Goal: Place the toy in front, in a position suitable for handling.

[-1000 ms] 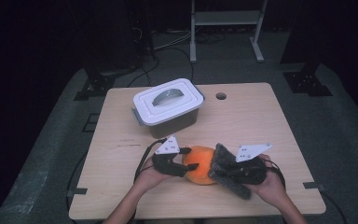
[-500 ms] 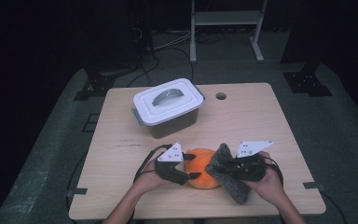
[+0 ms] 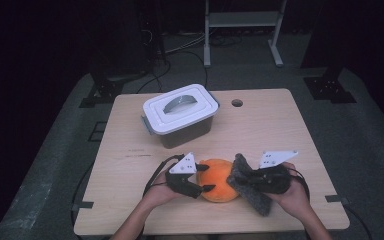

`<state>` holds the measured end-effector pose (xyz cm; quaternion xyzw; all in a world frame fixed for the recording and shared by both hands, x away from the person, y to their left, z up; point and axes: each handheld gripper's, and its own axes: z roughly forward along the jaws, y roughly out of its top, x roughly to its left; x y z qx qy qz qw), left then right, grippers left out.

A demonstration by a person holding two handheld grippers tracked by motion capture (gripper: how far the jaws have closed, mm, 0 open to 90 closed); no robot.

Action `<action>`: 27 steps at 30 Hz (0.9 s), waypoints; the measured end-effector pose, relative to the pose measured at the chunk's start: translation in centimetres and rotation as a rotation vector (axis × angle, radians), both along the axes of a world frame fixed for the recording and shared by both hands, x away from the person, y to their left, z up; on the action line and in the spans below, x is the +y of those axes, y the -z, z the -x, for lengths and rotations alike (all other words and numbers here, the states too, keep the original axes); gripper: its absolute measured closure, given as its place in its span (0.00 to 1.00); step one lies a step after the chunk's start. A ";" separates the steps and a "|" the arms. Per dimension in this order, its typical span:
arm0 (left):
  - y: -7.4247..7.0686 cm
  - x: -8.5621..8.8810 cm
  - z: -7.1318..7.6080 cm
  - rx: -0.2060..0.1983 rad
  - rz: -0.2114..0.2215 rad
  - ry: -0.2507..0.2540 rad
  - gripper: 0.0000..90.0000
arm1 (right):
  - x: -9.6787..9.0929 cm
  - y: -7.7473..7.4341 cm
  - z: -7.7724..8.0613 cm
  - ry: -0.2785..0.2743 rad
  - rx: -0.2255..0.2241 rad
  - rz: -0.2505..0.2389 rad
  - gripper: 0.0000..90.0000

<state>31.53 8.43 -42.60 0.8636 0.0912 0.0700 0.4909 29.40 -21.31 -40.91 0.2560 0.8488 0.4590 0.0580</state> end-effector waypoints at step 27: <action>-0.3 -1.3 1.1 -0.085 -0.040 0.062 0.34 | 1.6 0.5 -0.5 -0.045 0.068 -0.070 0.71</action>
